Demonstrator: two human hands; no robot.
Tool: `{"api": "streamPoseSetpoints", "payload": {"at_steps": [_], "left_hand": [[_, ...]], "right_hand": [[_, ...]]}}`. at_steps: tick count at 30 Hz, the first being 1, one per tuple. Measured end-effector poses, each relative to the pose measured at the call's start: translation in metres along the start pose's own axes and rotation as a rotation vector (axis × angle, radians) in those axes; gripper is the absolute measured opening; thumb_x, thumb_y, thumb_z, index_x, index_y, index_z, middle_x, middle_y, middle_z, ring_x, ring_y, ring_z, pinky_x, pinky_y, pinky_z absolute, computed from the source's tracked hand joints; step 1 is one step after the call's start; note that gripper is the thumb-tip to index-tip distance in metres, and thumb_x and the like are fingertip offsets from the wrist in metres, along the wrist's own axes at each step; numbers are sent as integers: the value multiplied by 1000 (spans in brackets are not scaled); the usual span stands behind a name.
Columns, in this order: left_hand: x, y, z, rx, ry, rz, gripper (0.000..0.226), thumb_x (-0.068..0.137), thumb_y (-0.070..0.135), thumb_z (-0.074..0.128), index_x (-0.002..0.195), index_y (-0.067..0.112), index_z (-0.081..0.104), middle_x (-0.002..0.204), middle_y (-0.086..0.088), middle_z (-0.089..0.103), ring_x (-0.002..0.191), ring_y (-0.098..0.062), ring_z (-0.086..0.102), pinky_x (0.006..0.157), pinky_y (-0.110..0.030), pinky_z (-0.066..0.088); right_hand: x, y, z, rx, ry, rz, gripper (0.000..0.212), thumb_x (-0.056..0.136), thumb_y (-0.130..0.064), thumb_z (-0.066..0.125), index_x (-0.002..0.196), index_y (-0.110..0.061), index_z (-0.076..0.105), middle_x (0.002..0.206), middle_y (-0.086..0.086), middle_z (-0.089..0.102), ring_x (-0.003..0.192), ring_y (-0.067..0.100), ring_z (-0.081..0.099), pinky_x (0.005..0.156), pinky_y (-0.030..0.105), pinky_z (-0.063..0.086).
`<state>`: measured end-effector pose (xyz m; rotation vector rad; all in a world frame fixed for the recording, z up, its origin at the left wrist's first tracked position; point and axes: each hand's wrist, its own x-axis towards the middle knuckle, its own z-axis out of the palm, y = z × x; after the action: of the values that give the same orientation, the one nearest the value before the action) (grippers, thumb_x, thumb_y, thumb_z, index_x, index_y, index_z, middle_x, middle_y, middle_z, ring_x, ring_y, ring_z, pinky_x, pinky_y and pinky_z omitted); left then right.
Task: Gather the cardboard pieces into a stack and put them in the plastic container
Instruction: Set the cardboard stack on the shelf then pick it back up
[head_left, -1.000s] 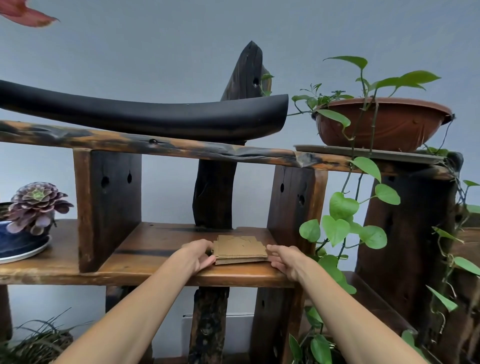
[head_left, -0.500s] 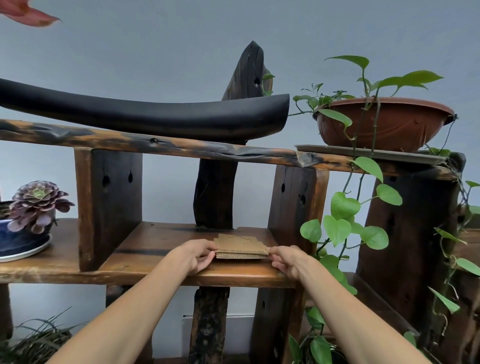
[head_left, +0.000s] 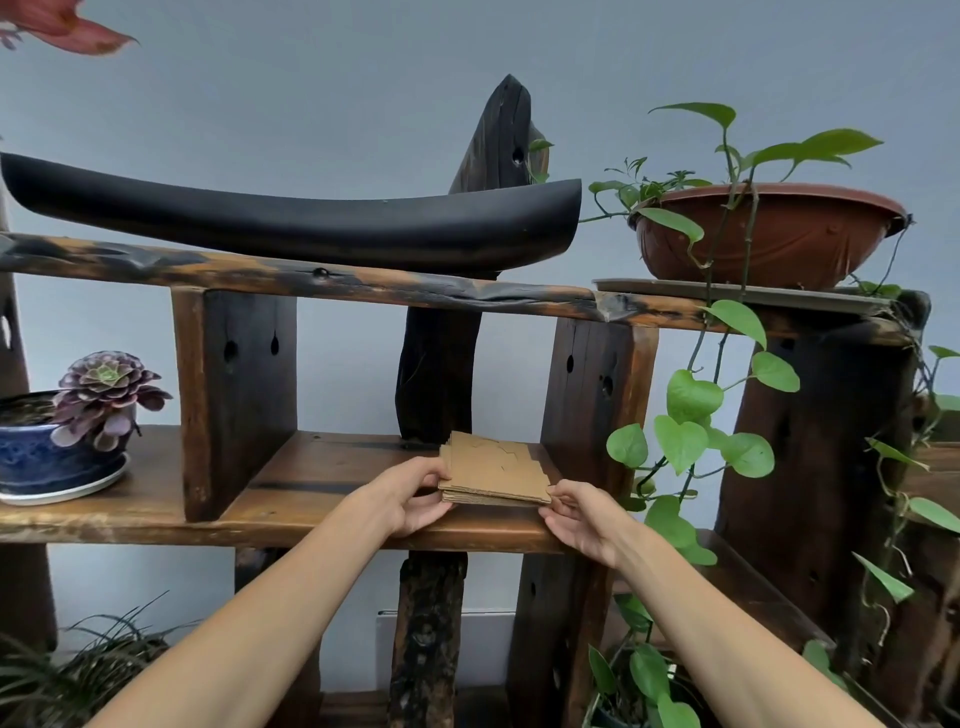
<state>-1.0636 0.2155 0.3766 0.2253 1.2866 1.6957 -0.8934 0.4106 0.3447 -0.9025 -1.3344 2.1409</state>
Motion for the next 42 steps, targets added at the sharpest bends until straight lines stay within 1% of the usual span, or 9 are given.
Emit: {"api": "streamPoseSetpoints", "payload": {"at_steps": [3, 5, 9, 13, 17, 23, 32, 37, 42], "left_hand": [[-8, -8, -4, -37, -49, 33, 26, 86, -3, 65, 111, -7, 61, 102, -29, 75, 100, -35, 73, 72, -38, 64], [-11, -15, -8, -38, -40, 60, 20, 86, -3, 64, 106, -5, 61, 96, -27, 77, 94, -33, 74, 65, -34, 65], [-17, -27, -14, -25, 2, 99, 11, 86, 1, 66, 96, 1, 61, 90, -22, 78, 88, -28, 75, 60, -28, 64], [-24, -35, -21, -56, -21, 113, 16, 86, 0, 65, 102, 1, 65, 93, -22, 78, 76, -26, 79, 53, -27, 61], [-33, -43, -32, 7, -38, 139, 29, 86, 0, 65, 114, 5, 66, 100, -19, 79, 83, -27, 79, 57, -26, 61], [-47, -55, -43, 1, -45, 109, 30, 85, 3, 66, 115, 4, 64, 105, -21, 77, 88, -29, 78, 62, -31, 62], [-63, -81, -49, 60, 89, 67, 33, 90, 33, 70, 112, 9, 63, 88, -13, 80, 75, -23, 78, 59, -31, 62], [-71, -95, -53, 50, 128, 90, 20, 96, 25, 65, 111, 13, 65, 86, -10, 81, 73, -19, 78, 57, -29, 61], [-86, -111, -55, 54, 135, 140, 17, 97, 21, 64, 111, 13, 69, 97, -9, 81, 84, -19, 78, 65, -31, 62]], "right_hand": [[-7, 9, 0, 86, -7, -13, 10, 87, -13, 70, 93, -8, 63, 87, 7, 64, 77, 19, 69, 58, 25, 62], [-11, 14, 2, 107, -29, -34, 16, 87, -19, 71, 96, -7, 65, 96, 11, 67, 80, 19, 68, 58, 25, 61], [-19, 20, 7, 69, -53, -81, 39, 87, -38, 76, 111, -8, 70, 93, 8, 76, 74, 15, 69, 56, 23, 59], [-29, 27, 13, 59, -50, -115, 36, 90, -34, 74, 113, -7, 70, 84, 4, 78, 61, 11, 67, 53, 20, 56], [-37, 39, 15, 10, -10, -154, 32, 90, -29, 73, 111, -5, 70, 83, 4, 78, 63, 10, 65, 57, 21, 54], [-48, 60, 16, -63, 43, -176, 35, 88, -30, 70, 112, -4, 71, 87, 5, 72, 67, 11, 59, 57, 21, 54], [-70, 92, 9, -121, 39, -106, 26, 90, -32, 69, 101, -8, 74, 80, 2, 74, 59, 9, 59, 55, 23, 53], [-83, 96, 6, -127, 24, -97, 28, 90, -34, 69, 102, -9, 75, 77, -1, 74, 60, 9, 60, 55, 23, 52], [-96, 103, 0, -119, 0, -83, 27, 90, -35, 69, 104, -13, 76, 93, 2, 80, 74, 13, 62, 56, 23, 53]]}}
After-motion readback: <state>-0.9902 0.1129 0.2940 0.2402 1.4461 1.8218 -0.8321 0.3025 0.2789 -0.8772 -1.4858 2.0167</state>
